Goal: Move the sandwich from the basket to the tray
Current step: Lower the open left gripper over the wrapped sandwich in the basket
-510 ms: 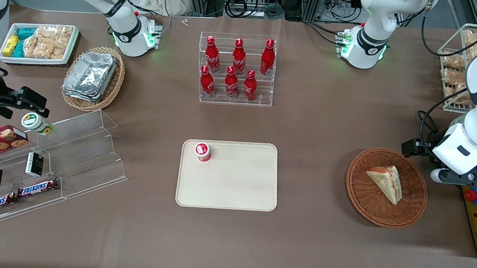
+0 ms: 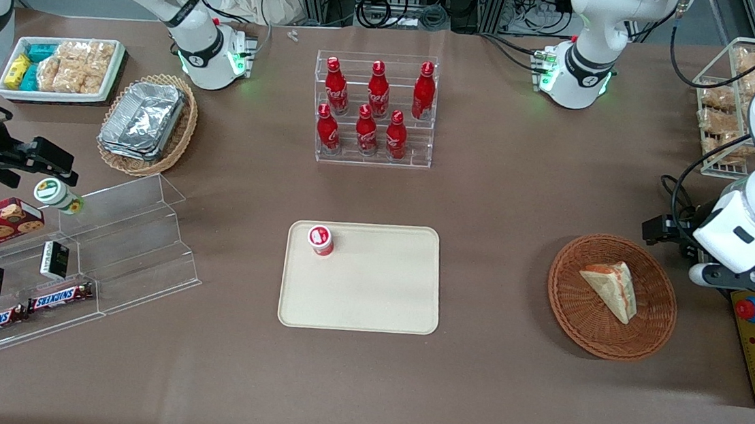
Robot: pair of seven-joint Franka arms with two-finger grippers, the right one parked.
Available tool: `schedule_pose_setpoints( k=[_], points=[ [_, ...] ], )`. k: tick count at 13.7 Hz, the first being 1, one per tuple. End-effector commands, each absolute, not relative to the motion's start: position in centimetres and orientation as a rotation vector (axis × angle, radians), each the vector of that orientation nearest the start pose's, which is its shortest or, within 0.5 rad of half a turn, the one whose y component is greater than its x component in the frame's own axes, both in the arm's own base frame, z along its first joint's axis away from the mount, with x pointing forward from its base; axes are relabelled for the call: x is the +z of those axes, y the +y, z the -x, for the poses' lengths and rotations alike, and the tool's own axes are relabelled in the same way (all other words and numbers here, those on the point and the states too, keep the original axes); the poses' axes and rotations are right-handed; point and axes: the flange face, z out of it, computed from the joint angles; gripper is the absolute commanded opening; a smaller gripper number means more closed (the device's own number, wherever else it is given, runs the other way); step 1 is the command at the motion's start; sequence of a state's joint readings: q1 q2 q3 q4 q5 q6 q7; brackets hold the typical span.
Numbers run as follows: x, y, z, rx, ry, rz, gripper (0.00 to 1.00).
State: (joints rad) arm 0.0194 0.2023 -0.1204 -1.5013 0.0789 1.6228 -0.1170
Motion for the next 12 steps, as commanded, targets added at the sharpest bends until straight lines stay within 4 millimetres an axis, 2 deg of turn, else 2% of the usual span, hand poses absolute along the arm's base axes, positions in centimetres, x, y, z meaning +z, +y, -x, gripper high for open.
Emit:
schedule_pose_setpoints(
  k=[1, 2, 4, 5, 7, 10, 12],
  points=[
    [52.8, -3.9, -61.5, 0.187, -0.178, 3.044, 1.00],
    [51.6, -3.8, -62.0, 0.181, -0.192, 3.047, 1.00],
    [47.6, -2.6, -62.9, 0.220, -0.237, 3.053, 1.00],
    [45.3, -2.2, -62.8, 0.235, -0.267, 3.045, 1.00],
    [40.5, 0.3, -62.1, 0.190, -0.329, 3.052, 1.00],
    [34.0, 0.6, -61.3, 0.112, -0.438, 3.057, 1.00],
    [30.9, 0.7, -60.4, 0.059, -0.512, 3.058, 1.00]
  ],
)
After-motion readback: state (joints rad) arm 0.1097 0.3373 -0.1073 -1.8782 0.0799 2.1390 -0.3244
